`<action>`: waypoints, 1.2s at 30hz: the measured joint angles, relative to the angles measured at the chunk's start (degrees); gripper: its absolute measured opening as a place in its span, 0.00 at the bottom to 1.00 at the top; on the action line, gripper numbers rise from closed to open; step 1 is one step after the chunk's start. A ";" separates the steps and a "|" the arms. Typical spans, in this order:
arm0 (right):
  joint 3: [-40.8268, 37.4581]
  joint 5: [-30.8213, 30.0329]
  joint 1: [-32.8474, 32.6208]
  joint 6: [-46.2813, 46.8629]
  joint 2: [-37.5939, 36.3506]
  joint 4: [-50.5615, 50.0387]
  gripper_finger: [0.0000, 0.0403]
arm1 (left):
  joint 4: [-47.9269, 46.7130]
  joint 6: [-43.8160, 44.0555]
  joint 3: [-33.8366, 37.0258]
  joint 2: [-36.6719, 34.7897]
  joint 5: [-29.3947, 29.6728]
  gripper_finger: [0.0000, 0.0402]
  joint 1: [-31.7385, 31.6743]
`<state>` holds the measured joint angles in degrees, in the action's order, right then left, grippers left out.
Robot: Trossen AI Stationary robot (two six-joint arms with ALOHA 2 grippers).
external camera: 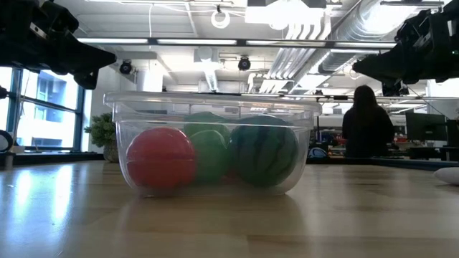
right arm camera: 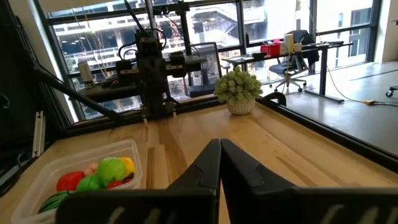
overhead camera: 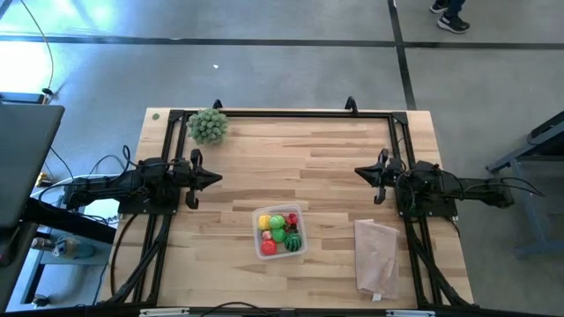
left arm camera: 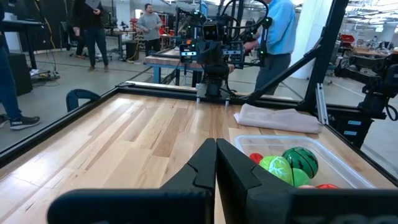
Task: Pick and placing Produce into tupperware
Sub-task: Return to Home Position
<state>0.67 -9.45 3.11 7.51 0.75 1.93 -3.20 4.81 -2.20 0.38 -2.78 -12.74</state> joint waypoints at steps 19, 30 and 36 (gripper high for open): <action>0.00 0.00 0.00 0.00 0.00 -0.02 0.00 | 0.45 2.84 0.00 0.01 0.88 0.00 0.01; 0.00 0.00 0.01 0.00 0.00 -0.02 0.00 | -0.11 -1.58 0.00 0.01 0.86 0.00 0.01; 0.00 0.00 0.01 0.00 0.00 -0.02 0.00 | -0.11 -1.57 0.00 0.02 0.86 0.00 0.01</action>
<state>0.67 -9.45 3.13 7.51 0.75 1.91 -3.31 3.24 -2.20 0.40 -1.91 -12.73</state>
